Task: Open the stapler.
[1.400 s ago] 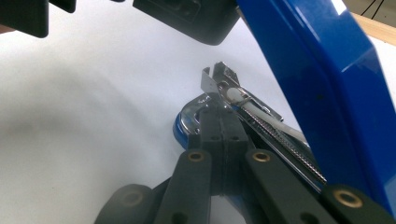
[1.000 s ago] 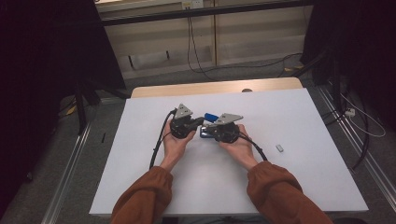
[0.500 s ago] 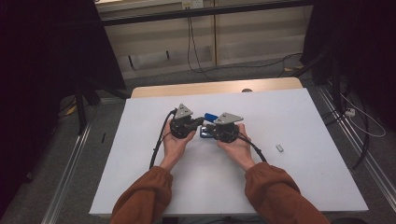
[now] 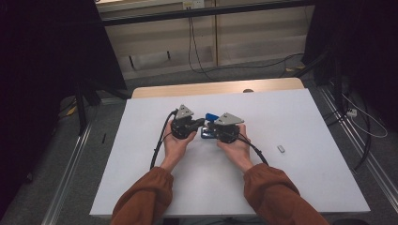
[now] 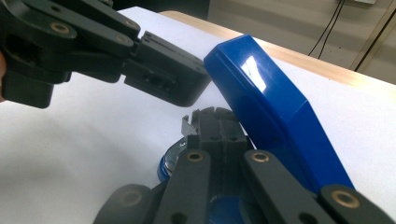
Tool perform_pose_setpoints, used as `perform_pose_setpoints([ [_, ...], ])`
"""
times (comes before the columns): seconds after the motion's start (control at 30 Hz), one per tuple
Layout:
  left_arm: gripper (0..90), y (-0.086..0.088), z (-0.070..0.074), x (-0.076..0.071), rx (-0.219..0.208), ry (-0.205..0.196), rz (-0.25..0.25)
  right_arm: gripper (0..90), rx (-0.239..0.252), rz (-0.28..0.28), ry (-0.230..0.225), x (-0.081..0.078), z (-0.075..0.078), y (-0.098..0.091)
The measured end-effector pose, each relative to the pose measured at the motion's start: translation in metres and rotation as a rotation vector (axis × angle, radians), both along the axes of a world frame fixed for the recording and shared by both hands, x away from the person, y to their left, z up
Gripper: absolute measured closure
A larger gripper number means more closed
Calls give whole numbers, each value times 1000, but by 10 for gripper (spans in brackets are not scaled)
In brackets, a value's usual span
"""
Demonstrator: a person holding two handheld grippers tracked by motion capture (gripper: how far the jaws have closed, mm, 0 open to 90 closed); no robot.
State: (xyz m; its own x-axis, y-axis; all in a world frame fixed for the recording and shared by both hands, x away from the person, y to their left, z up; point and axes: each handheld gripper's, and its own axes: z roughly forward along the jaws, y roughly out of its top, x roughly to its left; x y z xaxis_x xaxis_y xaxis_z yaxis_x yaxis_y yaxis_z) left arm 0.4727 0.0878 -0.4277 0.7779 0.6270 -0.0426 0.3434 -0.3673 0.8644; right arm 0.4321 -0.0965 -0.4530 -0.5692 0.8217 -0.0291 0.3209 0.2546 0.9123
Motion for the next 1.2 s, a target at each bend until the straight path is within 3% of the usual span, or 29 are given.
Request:
perform_pose_setpoints([
  [0.27, 900, -1, -5, 2, 5, 25, -6, 900, -13, 2, 7, 1, 0, -2],
  [0.37, 900, -5, -7, 1, 49, 10, -4, 900, -23, 3, 5, 0, -1, -1],
  [0.6, 900, -3, -10, 2, 34, 15, -7, 900, -30, 1, 1, 1, -2, -1],
  [0.7, 900, -5, -12, 2, 59, 11, -1, 900, -40, 3, -2, 1, -2, -2],
  [1.2, 900, -1, -18, 5, 44, 30, -1, 900, -35, -2, -4, 2, -6, 1],
])
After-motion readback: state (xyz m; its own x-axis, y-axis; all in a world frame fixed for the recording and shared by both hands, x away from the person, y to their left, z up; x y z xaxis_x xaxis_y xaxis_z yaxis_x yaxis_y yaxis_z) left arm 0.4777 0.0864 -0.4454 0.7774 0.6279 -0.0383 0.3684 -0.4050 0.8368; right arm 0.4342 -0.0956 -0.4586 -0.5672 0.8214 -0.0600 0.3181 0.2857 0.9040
